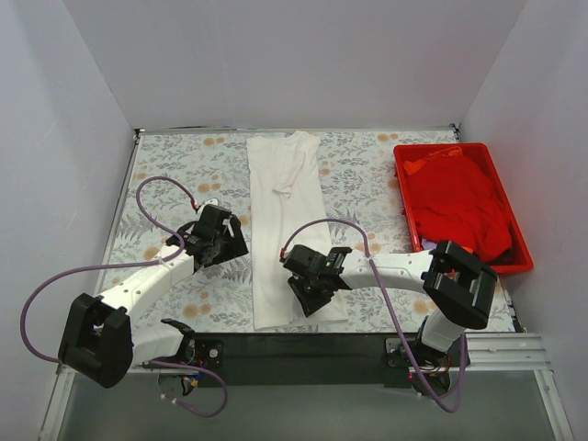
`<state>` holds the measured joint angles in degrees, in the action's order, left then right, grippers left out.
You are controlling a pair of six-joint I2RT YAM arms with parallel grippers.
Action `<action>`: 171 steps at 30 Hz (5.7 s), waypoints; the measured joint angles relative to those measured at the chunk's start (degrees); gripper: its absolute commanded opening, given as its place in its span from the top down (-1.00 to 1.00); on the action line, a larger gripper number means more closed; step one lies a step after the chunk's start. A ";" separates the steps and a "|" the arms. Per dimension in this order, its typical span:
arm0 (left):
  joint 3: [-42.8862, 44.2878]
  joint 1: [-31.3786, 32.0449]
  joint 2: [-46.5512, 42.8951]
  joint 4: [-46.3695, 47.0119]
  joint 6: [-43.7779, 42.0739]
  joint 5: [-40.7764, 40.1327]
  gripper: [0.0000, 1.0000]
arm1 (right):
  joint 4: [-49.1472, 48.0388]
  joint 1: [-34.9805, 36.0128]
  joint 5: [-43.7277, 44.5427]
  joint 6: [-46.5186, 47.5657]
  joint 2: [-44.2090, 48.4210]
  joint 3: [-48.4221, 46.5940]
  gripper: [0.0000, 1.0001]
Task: Fold and stack the t-shirts
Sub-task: Fold the tshirt
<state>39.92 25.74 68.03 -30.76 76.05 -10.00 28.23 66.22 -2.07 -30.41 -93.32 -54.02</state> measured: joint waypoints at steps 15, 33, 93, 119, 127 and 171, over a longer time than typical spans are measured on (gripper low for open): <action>-0.13 0.00 0.00 2.56 -0.42 -1.62 -0.38 | 2.67 1.46 3.52 -0.63 -0.37 -4.31 0.35; -0.13 0.00 0.00 2.56 -0.42 -2.73 -0.37 | -5.86 -0.72 -6.69 1.68 -2.40 -3.39 0.35; -3.17 24.28 7.43 -14.25 24.00 14.34 0.08 | -4.48 -18.10 -8.20 -3.91 25.07 24.57 0.42; 2.29 23.63 8.41 -18.99 23.54 15.17 1.00 | 2.23 -21.14 -12.26 2.36 20.57 15.72 0.97; 17.49 7.41 19.39 -15.47 11.45 8.46 1.00 | 1.79 -28.48 -6.05 10.78 9.94 -3.48 0.97; 37.03 -4.66 41.29 1.46 -2.19 -0.96 1.00 | -6.03 -40.70 -8.57 22.47 -17.75 -29.68 0.97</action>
<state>76.95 21.08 109.32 -29.30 73.87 -10.96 22.20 25.52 -10.63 -7.94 -111.07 -83.70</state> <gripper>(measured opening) 0.019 0.028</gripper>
